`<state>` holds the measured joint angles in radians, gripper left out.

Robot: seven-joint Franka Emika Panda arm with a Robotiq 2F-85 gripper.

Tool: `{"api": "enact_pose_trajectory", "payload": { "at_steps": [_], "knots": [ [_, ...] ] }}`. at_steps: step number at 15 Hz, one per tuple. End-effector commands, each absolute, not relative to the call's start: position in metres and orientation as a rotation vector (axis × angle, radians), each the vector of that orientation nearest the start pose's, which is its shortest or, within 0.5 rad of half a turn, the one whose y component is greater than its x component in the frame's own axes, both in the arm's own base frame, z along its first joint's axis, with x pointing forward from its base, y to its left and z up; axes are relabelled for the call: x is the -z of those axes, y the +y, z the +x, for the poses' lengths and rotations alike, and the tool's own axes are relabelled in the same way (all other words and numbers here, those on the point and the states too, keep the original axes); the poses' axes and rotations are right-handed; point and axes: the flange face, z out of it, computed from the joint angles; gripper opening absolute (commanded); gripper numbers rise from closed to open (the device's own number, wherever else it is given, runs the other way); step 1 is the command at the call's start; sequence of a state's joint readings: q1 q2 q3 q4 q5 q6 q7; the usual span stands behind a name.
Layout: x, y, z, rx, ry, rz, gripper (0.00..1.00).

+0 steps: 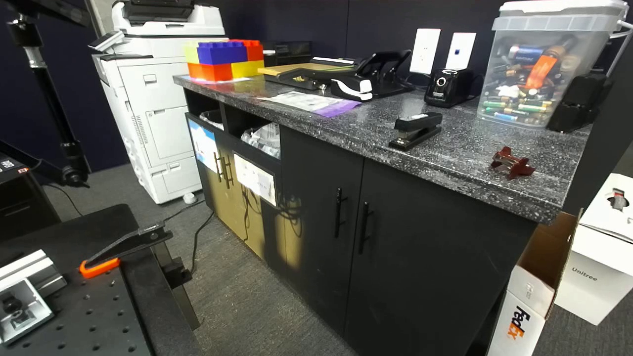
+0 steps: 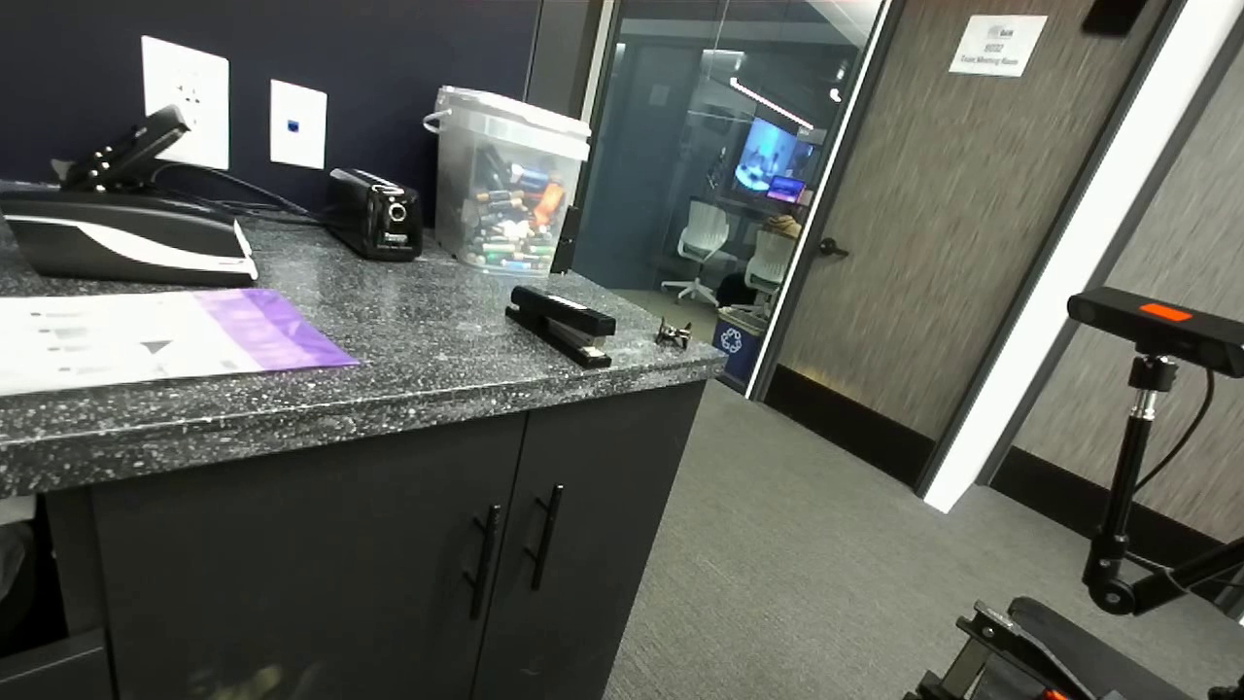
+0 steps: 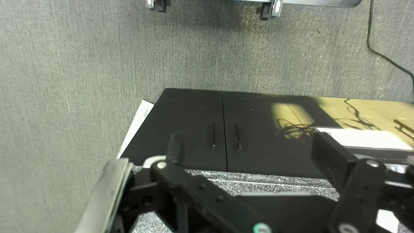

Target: Open the left cabinet door

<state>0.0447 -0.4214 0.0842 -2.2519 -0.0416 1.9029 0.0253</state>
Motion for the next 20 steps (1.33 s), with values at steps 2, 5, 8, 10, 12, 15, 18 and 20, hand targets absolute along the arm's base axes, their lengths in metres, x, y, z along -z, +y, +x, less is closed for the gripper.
{"api": "enact_pose_trajectory", "payload": {
  "at_steps": [2, 5, 8, 10, 12, 15, 18, 20],
  "knots": [
    [-0.436, 0.027, 0.48, 0.089, -0.131, -3.196, 1.0],
    [-0.358, 0.033, 0.511, 0.034, -0.136, -3.202, 1.0],
    [-0.279, 0.05, 0.535, -0.007, -0.197, -3.211, 1.0],
    [-0.228, 0.064, 0.547, -0.014, -0.249, -3.229, 1.0],
    [-0.183, 0.079, 0.558, -0.006, -0.303, -3.261, 1.0],
    [-0.131, 0.099, 0.572, 0.001, -0.38, -3.308, 1.0],
    [-0.095, 0.114, 0.588, 0.056, -0.44, -3.352, 1.0],
    [-0.081, 0.121, 0.601, 0.123, -0.465, -3.366, 1.0]
  ]
}}
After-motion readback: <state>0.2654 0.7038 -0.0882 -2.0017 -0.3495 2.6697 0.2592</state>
